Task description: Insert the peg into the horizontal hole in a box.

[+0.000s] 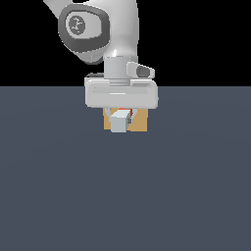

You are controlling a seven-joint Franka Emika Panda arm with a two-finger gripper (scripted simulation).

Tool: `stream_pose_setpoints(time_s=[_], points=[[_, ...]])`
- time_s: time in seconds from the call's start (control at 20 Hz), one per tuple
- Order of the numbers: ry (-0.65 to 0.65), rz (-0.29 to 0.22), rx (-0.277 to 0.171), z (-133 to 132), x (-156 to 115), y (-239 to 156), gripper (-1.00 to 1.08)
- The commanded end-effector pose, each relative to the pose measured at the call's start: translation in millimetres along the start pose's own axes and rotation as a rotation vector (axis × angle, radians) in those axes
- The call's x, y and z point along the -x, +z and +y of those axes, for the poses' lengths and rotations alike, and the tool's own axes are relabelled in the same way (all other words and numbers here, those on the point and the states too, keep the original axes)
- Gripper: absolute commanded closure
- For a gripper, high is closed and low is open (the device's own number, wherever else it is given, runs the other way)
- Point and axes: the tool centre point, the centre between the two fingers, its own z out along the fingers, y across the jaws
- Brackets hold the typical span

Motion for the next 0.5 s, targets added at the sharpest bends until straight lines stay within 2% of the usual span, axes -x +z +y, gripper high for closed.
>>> stream_pose_setpoints(time_s=[0.0, 0.45], points=[[-0.008, 0.0, 0.003, -0.5, -9.5, -5.0, 1.08], [-0.014, 0.001, 0.002, 0.0, -14.6, -6.6, 1.08]])
